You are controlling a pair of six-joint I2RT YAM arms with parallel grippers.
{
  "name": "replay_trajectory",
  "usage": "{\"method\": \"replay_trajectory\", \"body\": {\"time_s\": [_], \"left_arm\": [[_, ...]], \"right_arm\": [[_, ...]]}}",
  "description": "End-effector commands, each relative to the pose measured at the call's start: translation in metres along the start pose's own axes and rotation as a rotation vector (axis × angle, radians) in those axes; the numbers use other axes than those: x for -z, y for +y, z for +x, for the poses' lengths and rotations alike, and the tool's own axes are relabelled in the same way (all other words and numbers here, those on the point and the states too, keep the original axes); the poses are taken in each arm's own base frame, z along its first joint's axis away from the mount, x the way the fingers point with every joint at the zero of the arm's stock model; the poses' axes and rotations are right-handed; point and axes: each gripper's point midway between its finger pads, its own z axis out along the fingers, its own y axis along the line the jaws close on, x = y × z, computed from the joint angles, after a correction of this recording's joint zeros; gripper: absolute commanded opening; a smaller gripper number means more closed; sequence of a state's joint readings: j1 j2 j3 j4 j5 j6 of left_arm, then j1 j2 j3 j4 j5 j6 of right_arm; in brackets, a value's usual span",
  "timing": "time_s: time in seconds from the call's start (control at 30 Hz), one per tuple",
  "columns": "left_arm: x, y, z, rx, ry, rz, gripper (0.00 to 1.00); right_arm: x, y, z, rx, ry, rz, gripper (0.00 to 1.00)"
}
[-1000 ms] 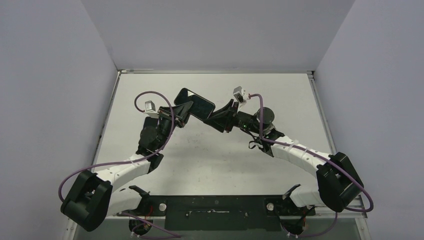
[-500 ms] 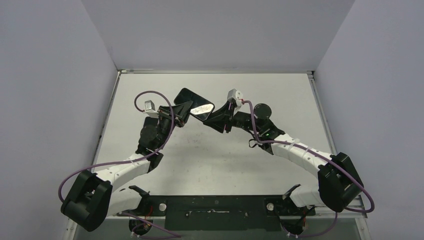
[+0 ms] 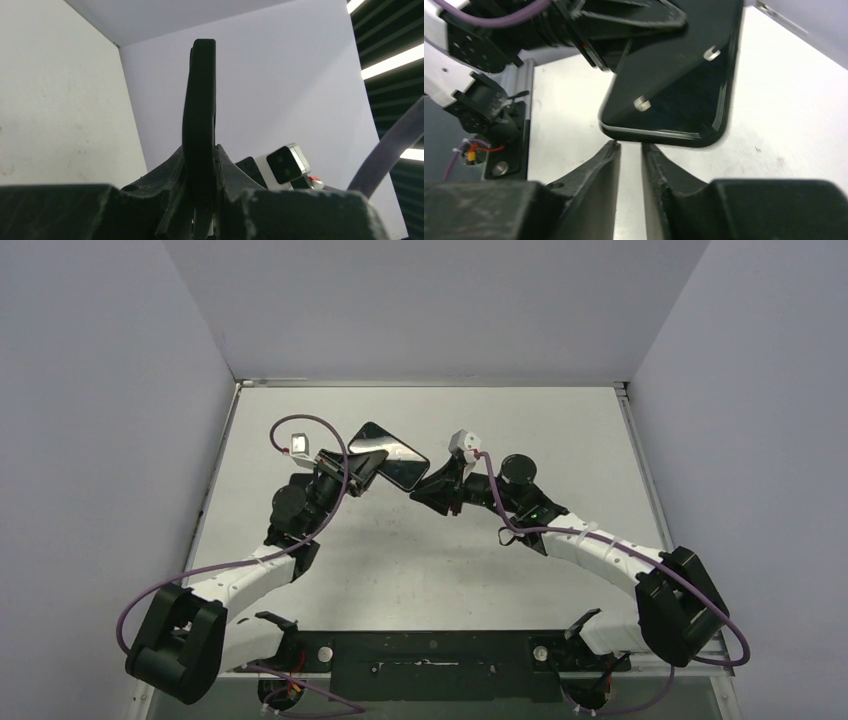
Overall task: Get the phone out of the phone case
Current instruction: Remove the phone case from the phone.
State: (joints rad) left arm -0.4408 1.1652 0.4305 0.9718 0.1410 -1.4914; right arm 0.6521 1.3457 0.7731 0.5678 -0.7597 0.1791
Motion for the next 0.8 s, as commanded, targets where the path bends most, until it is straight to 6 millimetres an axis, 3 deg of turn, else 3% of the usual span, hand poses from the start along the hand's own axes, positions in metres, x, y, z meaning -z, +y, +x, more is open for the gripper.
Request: {"method": "replay_trajectory", "body": {"time_s": [0.0, 0.13, 0.27, 0.53, 0.77], "left_arm": [[0.015, -0.043, 0.024, -0.177, 0.249, 0.164, 0.0], [0.016, -0.039, 0.021, -0.254, 0.328, 0.168, 0.0], [0.016, -0.04, 0.027, -0.313, 0.428, 0.187, 0.0], [0.018, -0.033, 0.045, -0.43, 0.664, 0.219, 0.0], [0.019, -0.034, 0.05, -0.524, 0.765, 0.251, 0.0]], "right_arm": [[0.017, -0.011, -0.005, 0.043, -0.038, 0.073, 0.17], [0.026, 0.004, 0.002, 0.014, -0.013, 0.029, 0.43], [0.029, 0.014, 0.004, 0.004, 0.019, -0.018, 0.6], [0.034, 0.041, -0.002, 0.098, 0.046, -0.206, 0.66], [0.031, 0.043, -0.002, 0.128, 0.1, -0.263, 0.65]]}}
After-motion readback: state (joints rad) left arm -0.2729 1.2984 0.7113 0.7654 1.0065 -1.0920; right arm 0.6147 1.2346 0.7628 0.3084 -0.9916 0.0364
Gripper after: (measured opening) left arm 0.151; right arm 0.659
